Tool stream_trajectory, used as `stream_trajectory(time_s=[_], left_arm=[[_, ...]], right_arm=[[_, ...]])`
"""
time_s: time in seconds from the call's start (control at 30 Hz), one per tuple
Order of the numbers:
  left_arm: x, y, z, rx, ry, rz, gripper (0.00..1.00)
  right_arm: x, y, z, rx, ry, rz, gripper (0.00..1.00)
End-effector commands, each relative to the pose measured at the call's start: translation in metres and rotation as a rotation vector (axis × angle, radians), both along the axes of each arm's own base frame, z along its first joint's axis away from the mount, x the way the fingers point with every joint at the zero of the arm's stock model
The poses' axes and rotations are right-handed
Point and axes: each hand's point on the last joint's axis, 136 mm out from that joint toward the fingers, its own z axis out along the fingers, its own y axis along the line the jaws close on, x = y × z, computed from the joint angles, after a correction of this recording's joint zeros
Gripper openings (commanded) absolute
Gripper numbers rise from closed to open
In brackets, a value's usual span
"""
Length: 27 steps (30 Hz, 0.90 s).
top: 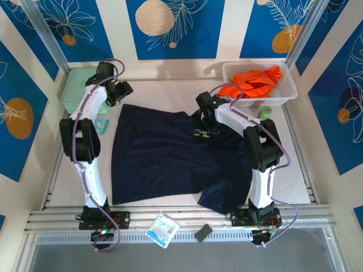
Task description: Fold and stack the t-shirts
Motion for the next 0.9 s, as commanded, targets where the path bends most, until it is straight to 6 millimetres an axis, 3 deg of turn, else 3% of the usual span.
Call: stream_trajectory(time_s=[0.0,0.17,0.33,0.57,0.87], left_arm=[[-0.044,-0.031,0.009,0.012,0.006,-0.123,0.72],[-0.104,-0.063,-0.034,0.037,0.083,-0.206,0.67],[-0.144,-0.086,-0.072,0.07,0.14,-0.255,0.64],[-0.181,-0.104,-0.113,0.076,0.206,-0.279,0.62],[-0.205,-0.104,-0.133,0.09,0.251,-0.29,0.61]], right_arm=[[0.025,-0.02,0.024,0.009,-0.068,-0.035,0.42],[0.07,-0.019,0.021,0.102,-0.088,-0.092,0.48],[0.101,-0.007,0.007,0.156,-0.061,-0.133,0.49],[0.113,-0.011,-0.013,0.139,-0.04,-0.258,0.51],[0.112,-0.029,-0.019,0.047,-0.051,-0.317,0.57]])
